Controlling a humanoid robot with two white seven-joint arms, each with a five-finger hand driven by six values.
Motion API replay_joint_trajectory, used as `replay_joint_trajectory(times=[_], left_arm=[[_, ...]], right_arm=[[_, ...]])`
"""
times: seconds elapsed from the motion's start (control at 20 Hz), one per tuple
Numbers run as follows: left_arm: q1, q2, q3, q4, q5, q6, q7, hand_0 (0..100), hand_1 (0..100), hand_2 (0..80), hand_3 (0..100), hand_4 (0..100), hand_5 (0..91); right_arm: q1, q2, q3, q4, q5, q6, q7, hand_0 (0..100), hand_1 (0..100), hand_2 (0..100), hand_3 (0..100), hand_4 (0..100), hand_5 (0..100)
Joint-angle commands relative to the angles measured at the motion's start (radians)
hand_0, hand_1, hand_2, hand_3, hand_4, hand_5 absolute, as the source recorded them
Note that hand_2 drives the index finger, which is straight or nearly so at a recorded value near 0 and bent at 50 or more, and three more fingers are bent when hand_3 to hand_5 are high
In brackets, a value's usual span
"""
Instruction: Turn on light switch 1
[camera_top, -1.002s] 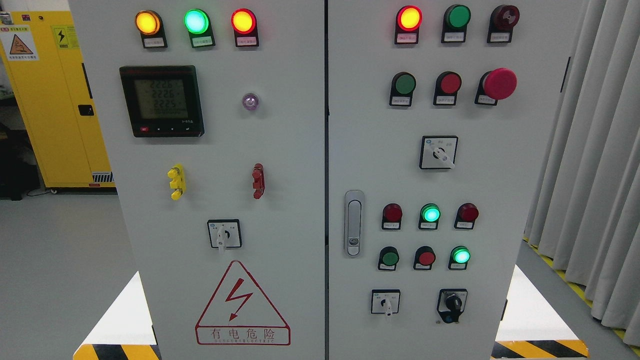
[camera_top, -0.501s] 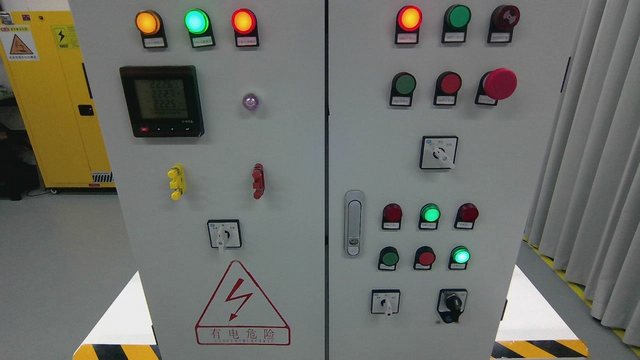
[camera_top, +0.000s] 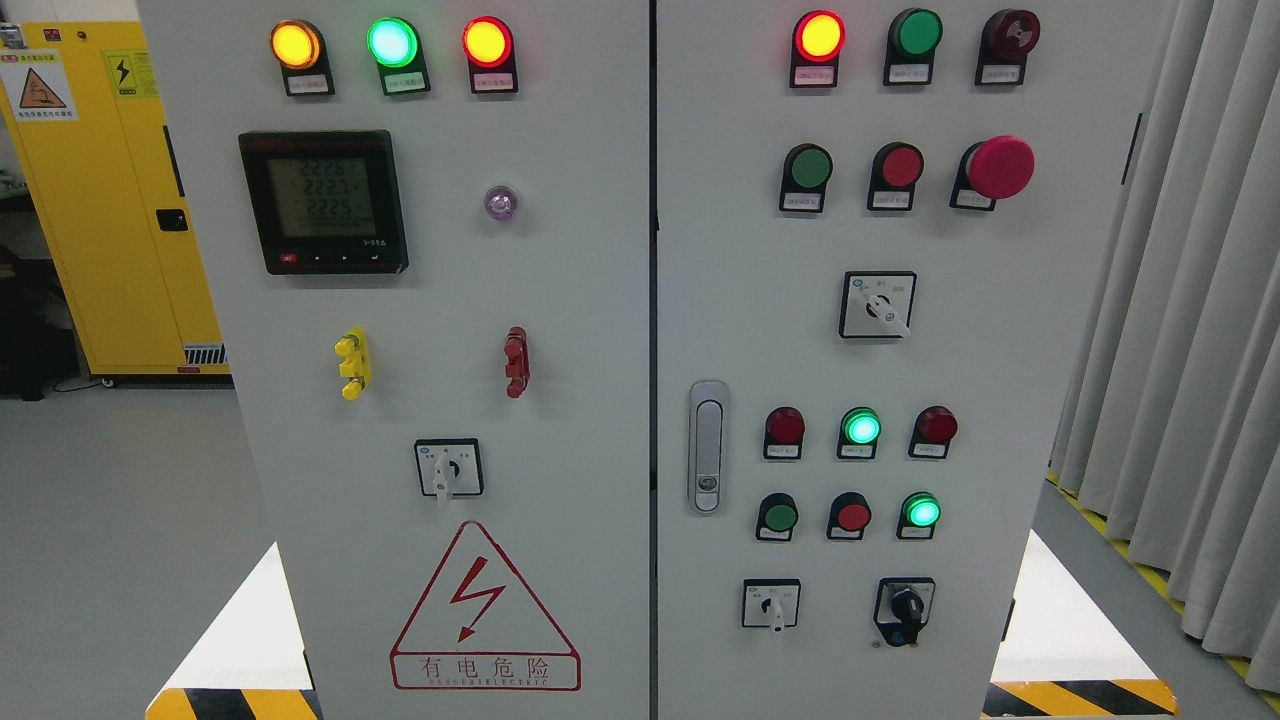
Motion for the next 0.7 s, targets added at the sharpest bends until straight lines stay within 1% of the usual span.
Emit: replay_joint_trajectory(times=[0.0, 0.15, 0.25, 0.4, 0.5, 0.65], left_arm=[[-0.073, -0.046, -0.053, -0.193, -0.049, 0.027, 0.016, 5, 60, 53.0, 91, 89, 78.5], [-0.122, -0.052, -0.101, -0.197, -0.049, 0.077, 0.082, 5, 60, 53.2, 90, 89, 78.7], [-0.154, -0.084, -0.118, -0.199, -0.05, 0.114, 0.09, 5, 60, 53.8, 90, 89, 79.5], [-0.185, -0.093, -0.144, -0.201, -0.054, 0.137, 0.102, 6, 60, 54.8, 90, 89, 79.9], [-0.211, -0.096, -0.153, -0.201, -0.078, 0.161, 0.125, 6, 60, 54.9, 90, 89, 79.6], [-0.24, -0.101, -0.152, -0.204, -0.106, 0.198, 0.131, 6, 60, 55.0, 90, 89, 79.9]], right_arm=[[0.0, 0.0, 0.0, 0.0, 0.0, 0.0, -0.001, 0, 50, 4, 0, 0, 0], [0.0, 0.0, 0.0, 0.0, 0.0, 0.0, -0.001, 0, 50, 4, 0, 0, 0], [0.0, 0.0, 0.0, 0.0, 0.0, 0.0, -0.001, 0, 50, 4, 0, 0, 0], [0.0, 0.0, 0.0, 0.0, 0.0, 0.0, -0.001, 0, 50, 4, 0, 0, 0], [0.0, 0.0, 0.0, 0.0, 0.0, 0.0, -0.001, 0, 50, 4, 0, 0, 0], [0.0, 0.0, 0.0, 0.0, 0.0, 0.0, -0.001, 0, 50, 4, 0, 0, 0]])
